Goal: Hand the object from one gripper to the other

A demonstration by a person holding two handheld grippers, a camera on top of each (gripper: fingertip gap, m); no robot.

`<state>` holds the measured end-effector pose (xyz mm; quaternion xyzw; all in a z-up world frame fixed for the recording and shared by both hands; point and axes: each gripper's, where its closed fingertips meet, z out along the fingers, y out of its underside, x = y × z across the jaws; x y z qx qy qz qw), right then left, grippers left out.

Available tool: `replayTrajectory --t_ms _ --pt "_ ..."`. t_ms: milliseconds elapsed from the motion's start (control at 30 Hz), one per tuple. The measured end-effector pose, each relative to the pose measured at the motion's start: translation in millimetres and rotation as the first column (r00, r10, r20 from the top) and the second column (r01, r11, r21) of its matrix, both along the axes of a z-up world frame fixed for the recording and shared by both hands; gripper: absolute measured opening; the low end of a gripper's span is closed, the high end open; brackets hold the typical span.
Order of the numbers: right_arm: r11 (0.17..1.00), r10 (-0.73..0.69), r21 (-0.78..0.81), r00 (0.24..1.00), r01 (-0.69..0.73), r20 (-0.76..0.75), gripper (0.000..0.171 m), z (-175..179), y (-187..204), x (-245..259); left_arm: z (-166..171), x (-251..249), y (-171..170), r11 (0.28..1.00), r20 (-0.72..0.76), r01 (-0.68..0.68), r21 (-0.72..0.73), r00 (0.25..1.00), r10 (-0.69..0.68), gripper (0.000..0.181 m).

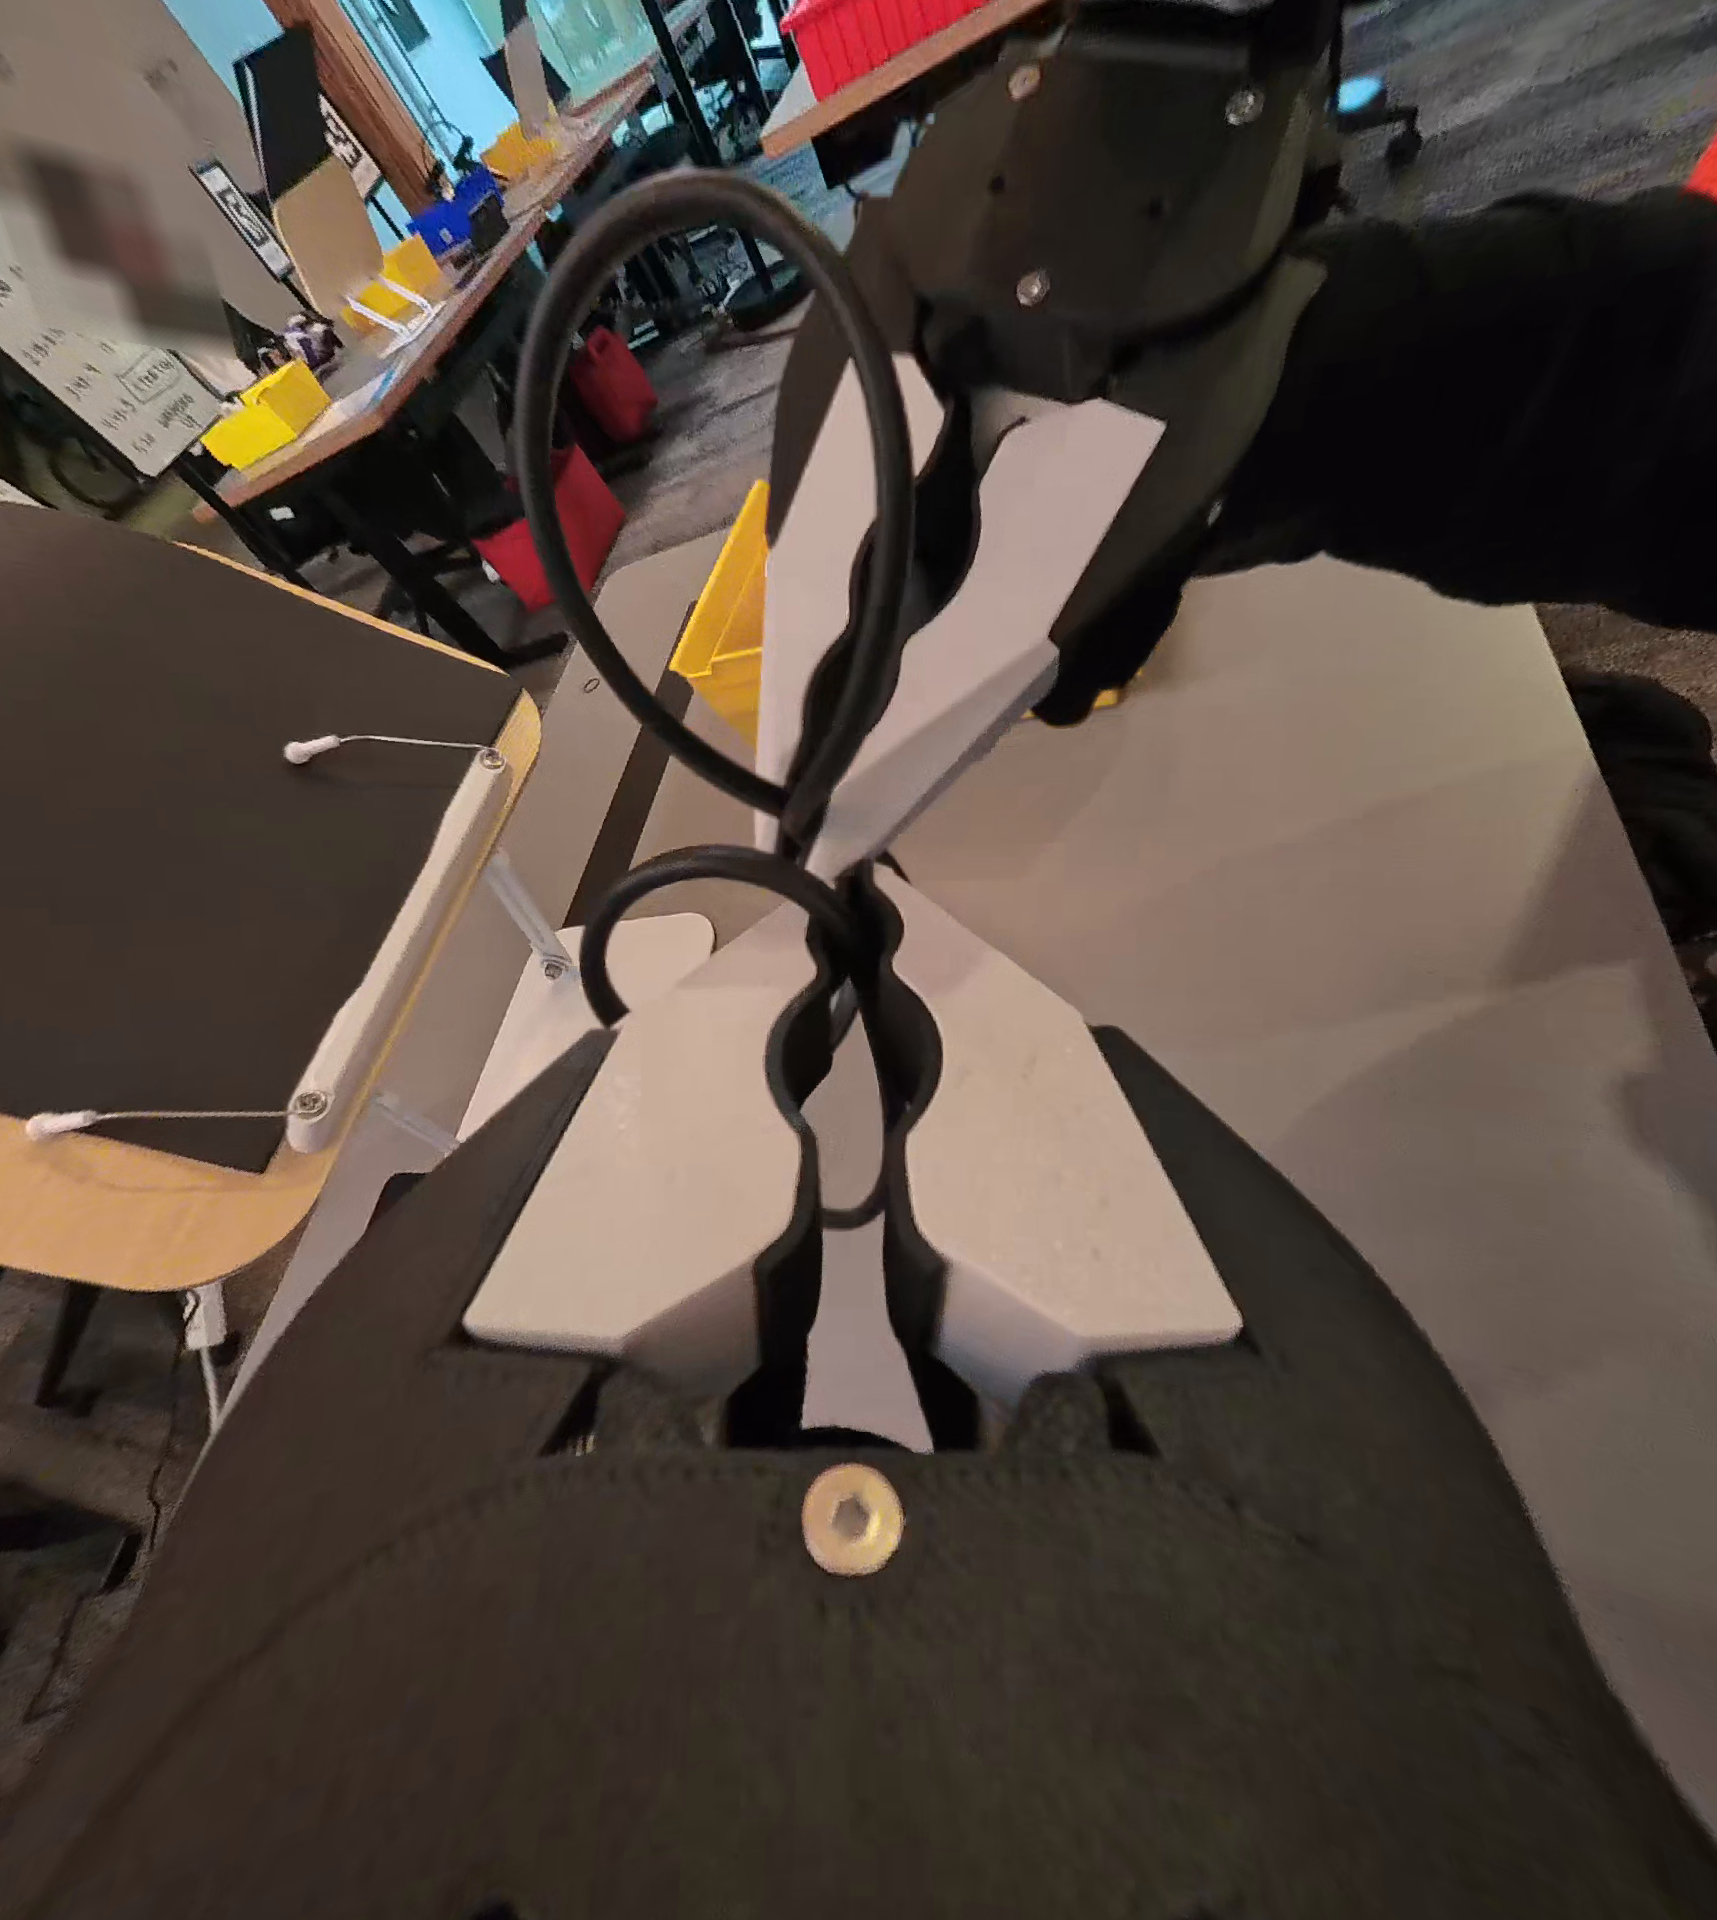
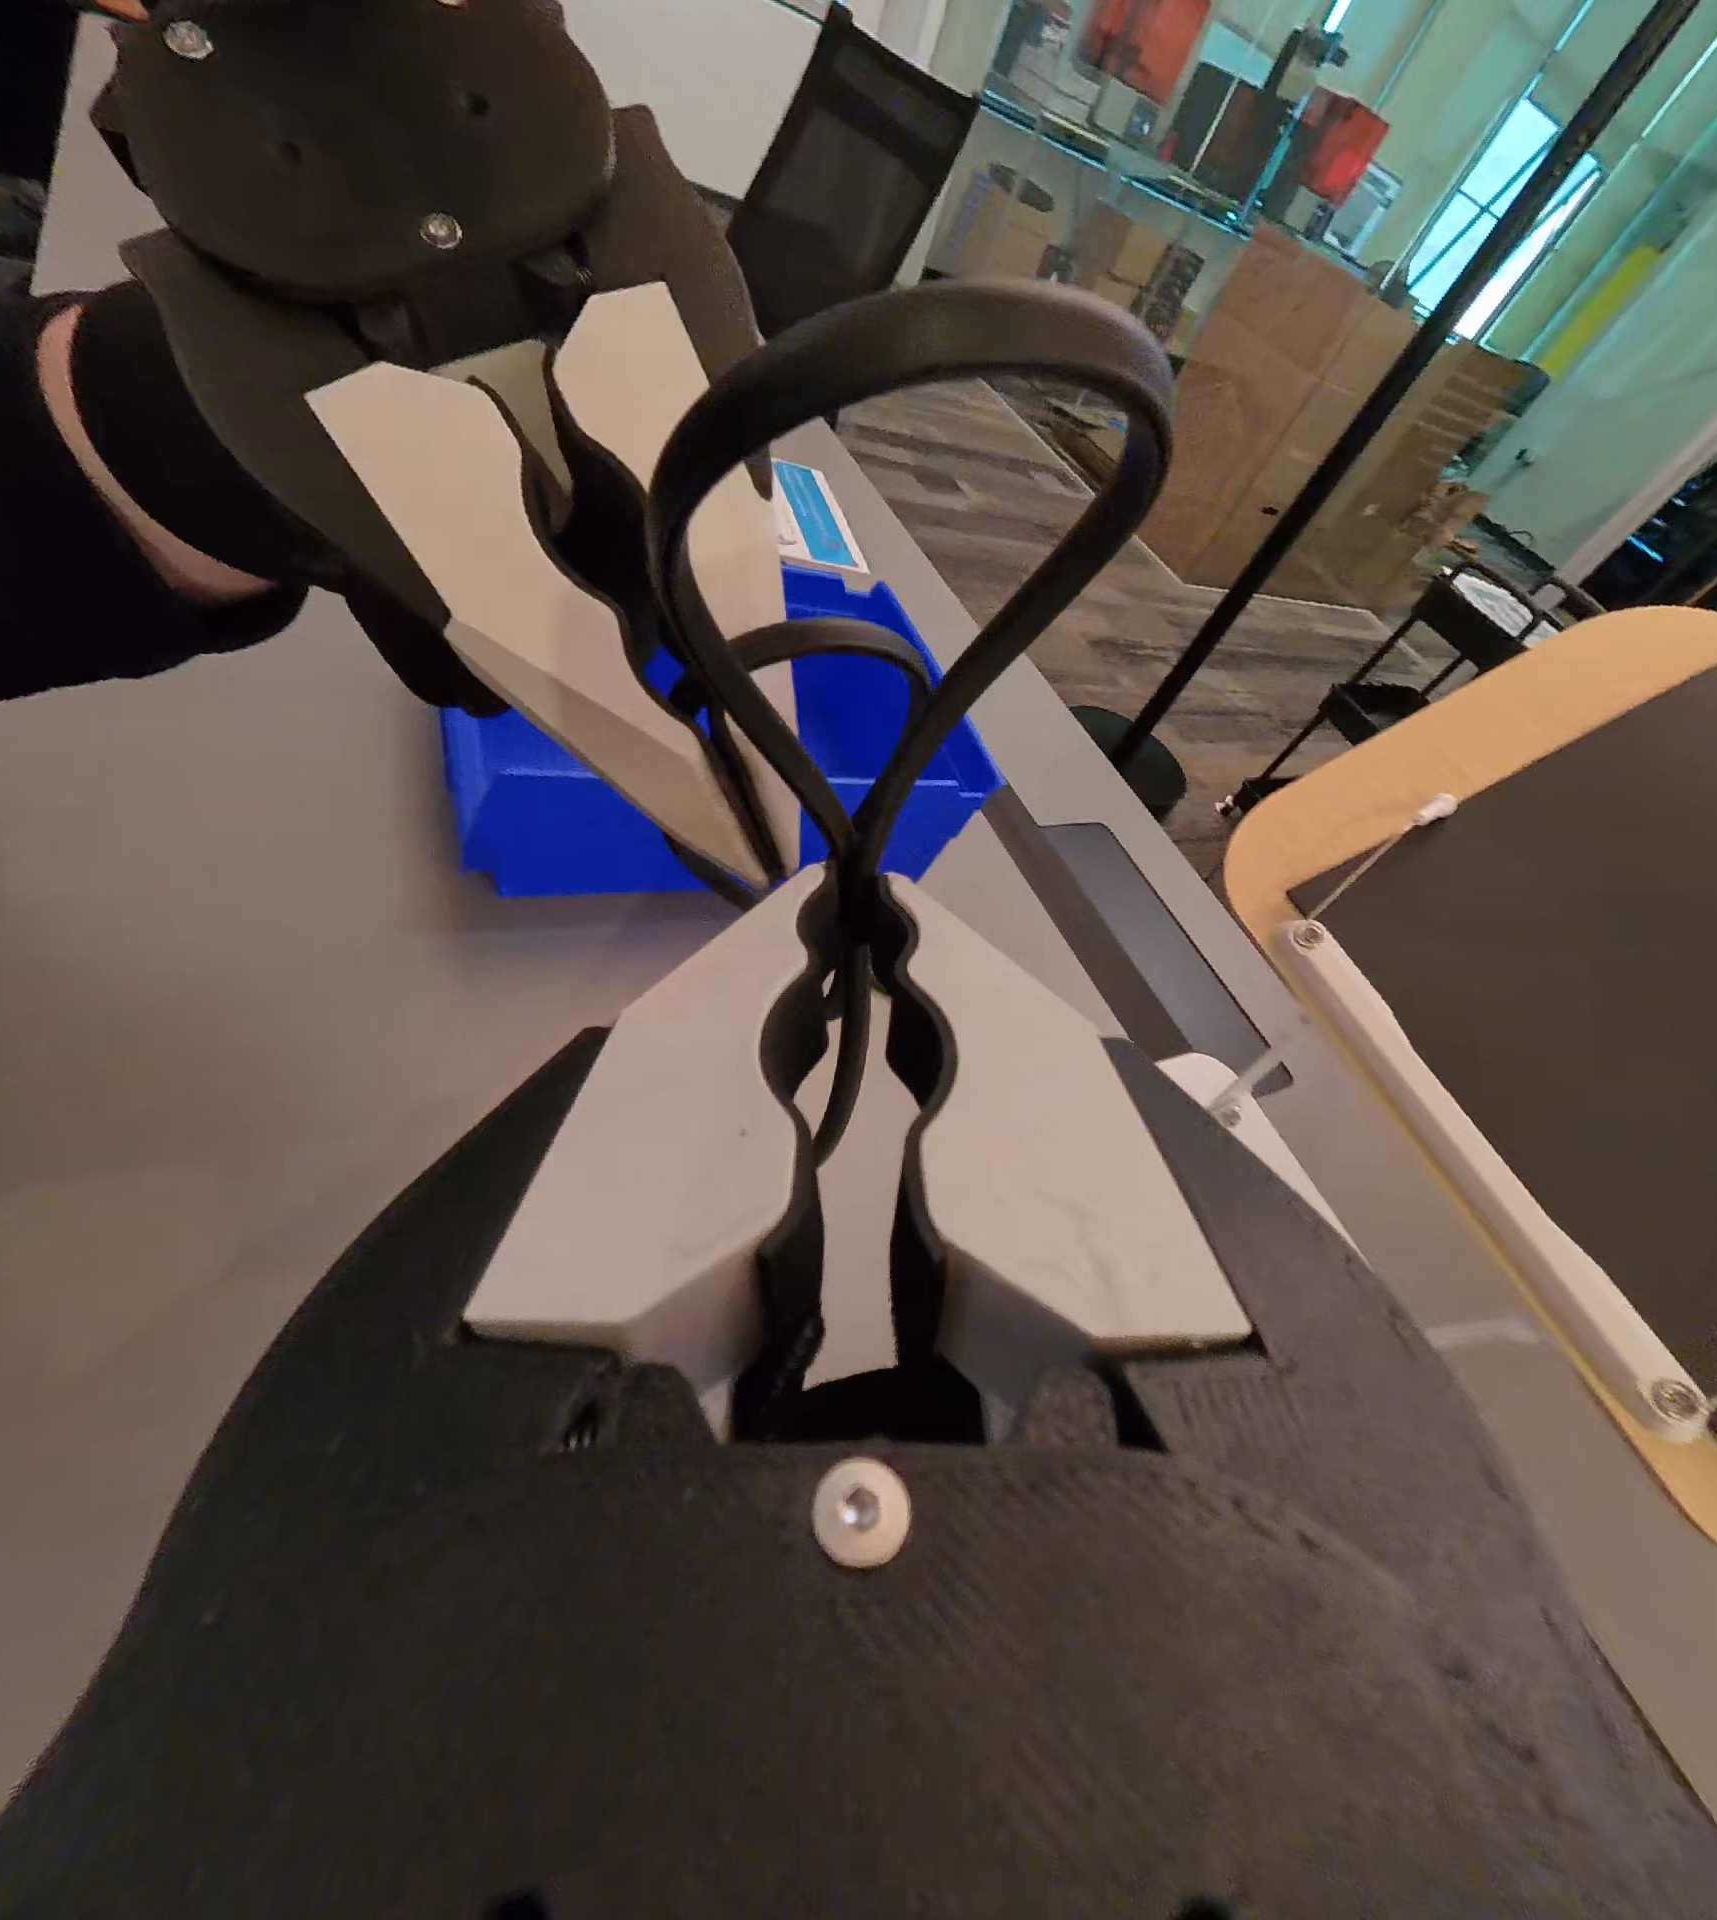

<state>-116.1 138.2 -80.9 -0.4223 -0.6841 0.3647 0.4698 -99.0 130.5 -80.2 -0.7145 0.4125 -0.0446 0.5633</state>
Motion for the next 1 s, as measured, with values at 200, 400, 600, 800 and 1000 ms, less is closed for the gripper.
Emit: replayTrajectory --t_ms 200,400,600,800,1000 --pt "0.999 0.036 -0.032 0.999 -0.036 0.008 0.001 -1.7 -7.7 -1.1 12.0 -2.2 -0.8 0.997 0.027 0.000 0.078 1.000 -0.003 0.000" --pt "1.000 0.011 -0.014 1.000 -0.011 -0.014 0.002 4.6 -3.8 0.6 18.4 -0.4 2.8 0.992 0.090 -0.009 0.123 0.996 -0.002 0.000" --pt "0.999 -0.028 0.023 0.999 0.029 -0.035 0.001 9.2 0.0 -0.5 24.5 0.7 6.3 0.986 0.183 -0.013 0.165 0.983 -0.018 0.004" --pt "0.996 -0.053 0.073 0.997 0.057 -0.054 0.001 10.9 0.7 -3.7 30.1 -2.4 7.6 0.985 0.251 -0.019 0.172 0.968 -0.025 0.017" --pt "0.987 -0.079 0.136 0.995 0.086 -0.057 0.001 9.1 0.9 -8.2 29.0 -3.6 7.7 0.986 0.274 -0.014 0.168 0.961 -0.033 0.009"
